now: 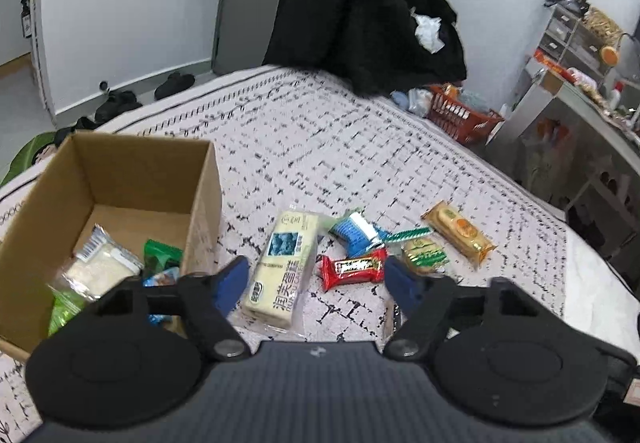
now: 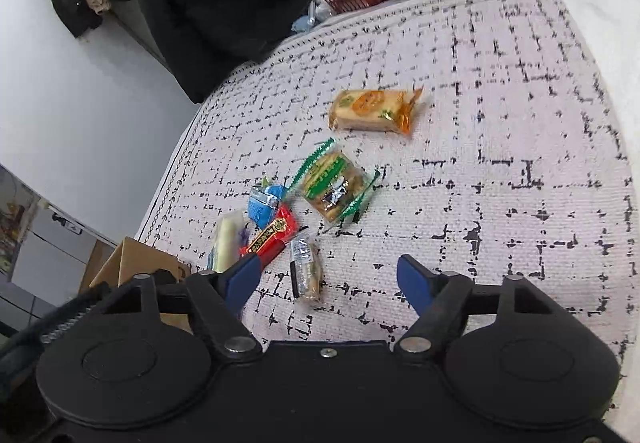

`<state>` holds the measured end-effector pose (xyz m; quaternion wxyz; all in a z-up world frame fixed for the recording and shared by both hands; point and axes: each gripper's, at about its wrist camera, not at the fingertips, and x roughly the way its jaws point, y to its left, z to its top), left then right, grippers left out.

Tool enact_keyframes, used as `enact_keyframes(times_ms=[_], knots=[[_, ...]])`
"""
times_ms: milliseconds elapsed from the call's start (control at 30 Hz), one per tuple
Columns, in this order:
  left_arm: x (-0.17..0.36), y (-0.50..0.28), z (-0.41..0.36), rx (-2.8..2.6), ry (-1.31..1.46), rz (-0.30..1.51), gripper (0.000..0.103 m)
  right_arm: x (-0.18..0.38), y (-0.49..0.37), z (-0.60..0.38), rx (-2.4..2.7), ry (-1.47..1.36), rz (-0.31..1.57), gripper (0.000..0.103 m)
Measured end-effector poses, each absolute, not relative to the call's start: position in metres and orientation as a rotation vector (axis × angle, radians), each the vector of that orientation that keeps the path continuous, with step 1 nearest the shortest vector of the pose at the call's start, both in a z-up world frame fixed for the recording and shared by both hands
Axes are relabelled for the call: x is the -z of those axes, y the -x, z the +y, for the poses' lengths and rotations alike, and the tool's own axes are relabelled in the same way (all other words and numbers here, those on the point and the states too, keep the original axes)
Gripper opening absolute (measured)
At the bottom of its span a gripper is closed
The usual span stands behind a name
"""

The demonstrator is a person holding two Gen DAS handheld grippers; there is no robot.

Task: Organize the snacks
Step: 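Move both open grippers back toward the remaining snack pile, then grasp the yellow RUNFU CAKE packet with the left gripper while the right grasps the small clear packet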

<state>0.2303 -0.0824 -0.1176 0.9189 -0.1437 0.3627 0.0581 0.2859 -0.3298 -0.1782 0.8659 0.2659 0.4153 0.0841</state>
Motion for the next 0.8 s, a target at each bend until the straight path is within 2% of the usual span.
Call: enact_keyframes(times_ms=[100,167,800], knots=[[0.127,-0.238,-0.086,-0.138,0.285,0.763,0.053,0.186,-0.292,-0.330,-0.213,-0.577,0.895,0.062],[0.133,-0.243,-0.089,-0.148,0.270,0.774,0.053,0.190,-0.296,-0.328,-0.232,-0.581,0.905,0.058],[0.185,-0.279,-0.097,-0.235,0.142,0.834,0.053,0.208,-0.313,-0.331,-0.293,-0.621,0.913,0.058]])
